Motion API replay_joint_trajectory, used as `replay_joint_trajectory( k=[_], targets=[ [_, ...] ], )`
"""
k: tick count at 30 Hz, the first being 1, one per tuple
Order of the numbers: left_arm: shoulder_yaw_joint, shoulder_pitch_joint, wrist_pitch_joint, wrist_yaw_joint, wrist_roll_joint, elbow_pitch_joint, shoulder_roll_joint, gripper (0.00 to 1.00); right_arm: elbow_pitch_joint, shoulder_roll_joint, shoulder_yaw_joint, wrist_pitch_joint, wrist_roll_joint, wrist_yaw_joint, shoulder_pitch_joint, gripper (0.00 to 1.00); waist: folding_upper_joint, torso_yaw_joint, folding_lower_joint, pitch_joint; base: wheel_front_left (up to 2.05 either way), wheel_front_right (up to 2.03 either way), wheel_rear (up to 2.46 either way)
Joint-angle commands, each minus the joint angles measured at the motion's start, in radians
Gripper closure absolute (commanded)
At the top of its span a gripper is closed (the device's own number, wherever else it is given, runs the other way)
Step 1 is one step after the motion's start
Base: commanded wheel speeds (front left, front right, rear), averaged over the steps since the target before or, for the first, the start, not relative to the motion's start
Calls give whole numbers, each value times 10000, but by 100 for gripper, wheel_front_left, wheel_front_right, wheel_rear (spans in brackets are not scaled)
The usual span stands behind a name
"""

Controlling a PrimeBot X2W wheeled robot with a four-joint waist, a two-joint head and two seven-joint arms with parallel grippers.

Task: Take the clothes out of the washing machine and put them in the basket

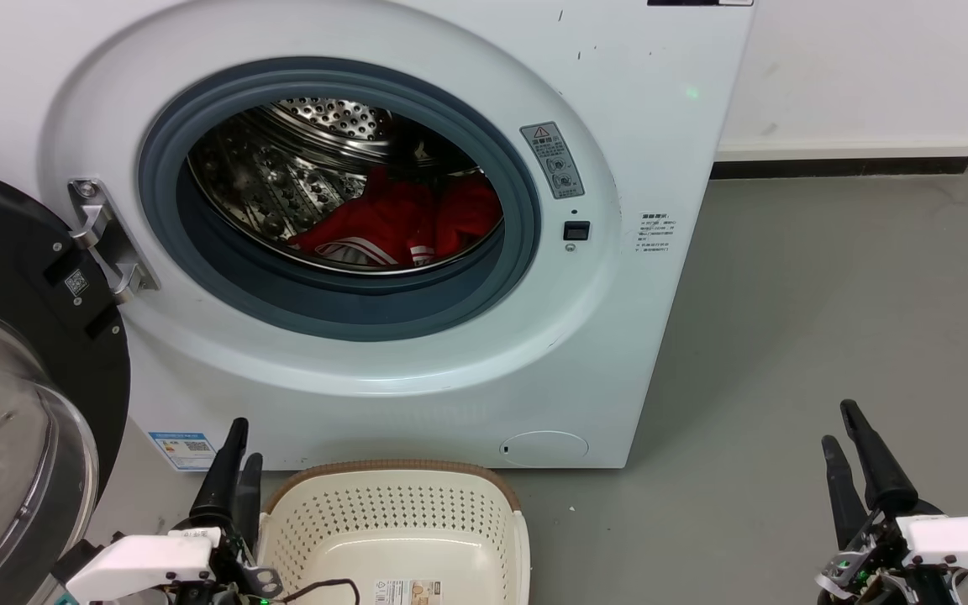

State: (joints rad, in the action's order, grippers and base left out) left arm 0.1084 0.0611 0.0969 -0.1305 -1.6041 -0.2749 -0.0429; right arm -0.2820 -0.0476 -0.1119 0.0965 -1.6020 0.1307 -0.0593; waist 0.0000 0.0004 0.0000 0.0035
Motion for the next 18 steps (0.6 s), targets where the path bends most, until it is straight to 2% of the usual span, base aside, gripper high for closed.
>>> replay_joint_trajectory(
  k=[1,4,5,9,18],
  targets=[
    [39,155,-124,0,171,271,-26,0,235,-31,7,-116,195,0,-143,0,0,2,0,4,0,0,0],
    [132,136,-274,0,500,371,-29,0,345,-32,-9,-265,545,0,-90,0,0,4,0,10,0,0,0],
    [219,139,-419,27,956,528,-31,0,508,-33,-30,-410,1066,0,-36,0,0,4,0,20,0,0,0],
    [229,116,-605,148,1719,836,-35,0,744,-34,-80,-596,1869,0,29,0,0,5,0,38,0,0,0],
    [-76,-28,-991,672,3778,1567,-42,0,1384,-35,4,-984,3861,0,178,0,0,-2,0,82,0,0,0]
  ],
)
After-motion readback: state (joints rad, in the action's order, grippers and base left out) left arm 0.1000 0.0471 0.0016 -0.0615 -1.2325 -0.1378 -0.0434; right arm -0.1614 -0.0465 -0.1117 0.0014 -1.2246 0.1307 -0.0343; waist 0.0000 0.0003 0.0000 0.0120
